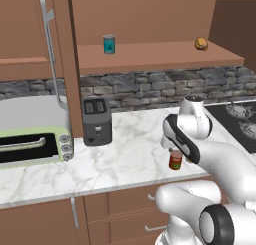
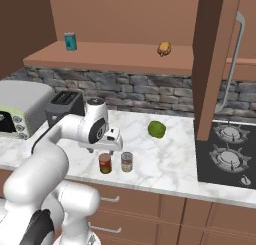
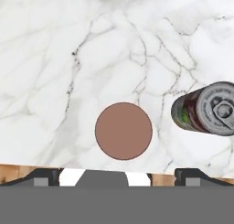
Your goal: Pick the cans from the counter and place them in their designated side in the cabinet.
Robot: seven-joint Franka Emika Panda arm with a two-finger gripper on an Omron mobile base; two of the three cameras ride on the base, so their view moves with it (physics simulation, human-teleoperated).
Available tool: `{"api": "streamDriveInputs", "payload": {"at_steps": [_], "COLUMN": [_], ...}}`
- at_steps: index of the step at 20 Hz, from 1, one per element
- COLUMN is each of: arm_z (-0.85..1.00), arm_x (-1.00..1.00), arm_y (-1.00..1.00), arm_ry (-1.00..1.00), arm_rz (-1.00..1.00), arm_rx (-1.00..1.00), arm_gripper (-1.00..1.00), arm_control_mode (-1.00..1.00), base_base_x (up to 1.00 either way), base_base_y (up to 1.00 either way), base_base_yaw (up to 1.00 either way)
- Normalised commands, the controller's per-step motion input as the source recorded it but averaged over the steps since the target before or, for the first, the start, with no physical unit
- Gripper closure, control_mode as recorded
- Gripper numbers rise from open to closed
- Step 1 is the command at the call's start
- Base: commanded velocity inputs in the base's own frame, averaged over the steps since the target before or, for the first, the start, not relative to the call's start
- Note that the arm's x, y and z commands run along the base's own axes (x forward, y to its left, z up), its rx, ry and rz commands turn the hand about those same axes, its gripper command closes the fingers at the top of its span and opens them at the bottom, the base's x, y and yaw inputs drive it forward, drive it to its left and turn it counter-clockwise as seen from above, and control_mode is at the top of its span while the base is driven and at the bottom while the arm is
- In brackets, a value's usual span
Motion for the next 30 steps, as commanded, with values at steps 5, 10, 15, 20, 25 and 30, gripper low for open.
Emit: {"api": "streamDriveInputs", "payload": {"at_steps": [5,10,15,20,25,30], "arm_z": [-0.2,-0.18,-0.14,-0.13,-0.15,-0.13], "arm_x": [0.02,0.08,0.12,0.05,0.04,0.07], "arm_y": [-0.01,0.0,-0.01,-0.03,0.0,0.0], "arm_ry": [0.02,0.01,0.02,0.01,0.02,0.01], "arm_rz": [0.0,0.0,0.0,0.0,0.0,0.0], "arm_rx": [0.0,0.0,0.0,0.0,0.0,0.0], "arm_gripper": [-1.0,-1.0,-1.0,-1.0,-1.0,-1.0], "arm_control_mode": [-1.0,-1.0,-1.0,-1.0,-1.0,-1.0], "base_base_x": [0.0,0.0,0.0,0.0,0.0,0.0], "base_base_y": [0.0,0.0,0.0,0.0,0.0,0.0], "base_base_yaw": [0.0,0.0,0.0,0.0,0.0,0.0]}}
